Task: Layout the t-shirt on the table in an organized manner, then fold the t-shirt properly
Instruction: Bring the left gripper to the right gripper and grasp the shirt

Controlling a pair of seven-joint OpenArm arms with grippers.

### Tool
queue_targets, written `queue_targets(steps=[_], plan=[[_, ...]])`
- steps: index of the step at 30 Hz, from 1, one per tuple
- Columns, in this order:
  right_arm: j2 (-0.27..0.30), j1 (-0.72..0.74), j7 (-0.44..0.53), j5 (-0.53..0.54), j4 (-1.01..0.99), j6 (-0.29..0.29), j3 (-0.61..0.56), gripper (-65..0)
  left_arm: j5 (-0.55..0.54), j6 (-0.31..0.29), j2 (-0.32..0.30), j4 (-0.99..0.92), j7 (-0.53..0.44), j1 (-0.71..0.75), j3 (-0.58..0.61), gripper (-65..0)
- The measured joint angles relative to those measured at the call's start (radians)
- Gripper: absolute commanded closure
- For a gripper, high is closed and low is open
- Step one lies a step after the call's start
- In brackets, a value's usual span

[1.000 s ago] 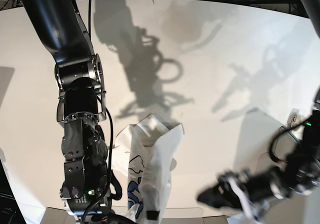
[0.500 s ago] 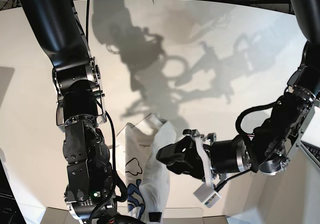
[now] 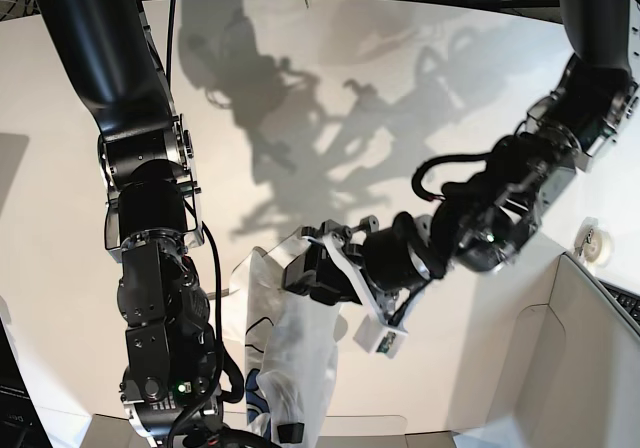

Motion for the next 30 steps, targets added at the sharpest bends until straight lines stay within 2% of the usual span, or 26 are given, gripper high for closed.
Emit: queue_targets(steps=[5, 9, 12, 13, 16, 23, 27, 30], plan=[[-0.002, 0.002, 0.000, 0.002, 0.000, 0.000, 0.000, 0.0, 0.187, -0.003, 0.105, 0.001, 0.008, 0.085, 0.000, -25.3], [0.000, 0.000, 0.002, -0.001, 0.000, -0.001, 0.000, 0.0, 0.434, 0.005, 0.167, -0.001, 0.074, 0.106, -0.001, -25.3], [-0.002, -0.003, -0.003, 0.003, 0.000, 0.000, -0.002, 0.0, 0.594, 0.074, 0.244, 0.000, 0.158, 0.120, 0.001, -25.3], [-0.002, -0.005, -0.003, 0.002, 0.008, -0.002, -0.002, 0.0, 0.646, 0.077, 0.271, 0.000, 0.193, 0.125, 0.005, -25.3], [0.000, -0.006, 0.000, 0.000, 0.018, -0.004, -0.002, 0.0, 0.696, 0.099, 0.315, 0.000, 0.229, 0.127, 0.008, -25.5], [-0.004, -0.006, 0.000, 0.002, 0.020, -0.003, -0.002, 0.0, 0.785, 0.217, 0.309, 0.000, 0.237, 0.124, 0.002, -25.7], [-0.004, -0.023, 0.000, -0.001, 0.034, -0.007, -0.002, 0.0, 0.875, 0.237, 0.332, -0.005, 0.244, 0.125, 0.000, -25.7], [-0.008, -0.042, 0.000, -0.040, 0.060, -0.004, -0.002, 0.0, 0.885, 0.236, 0.369, -0.025, 0.241, 0.124, 0.001, -25.7]])
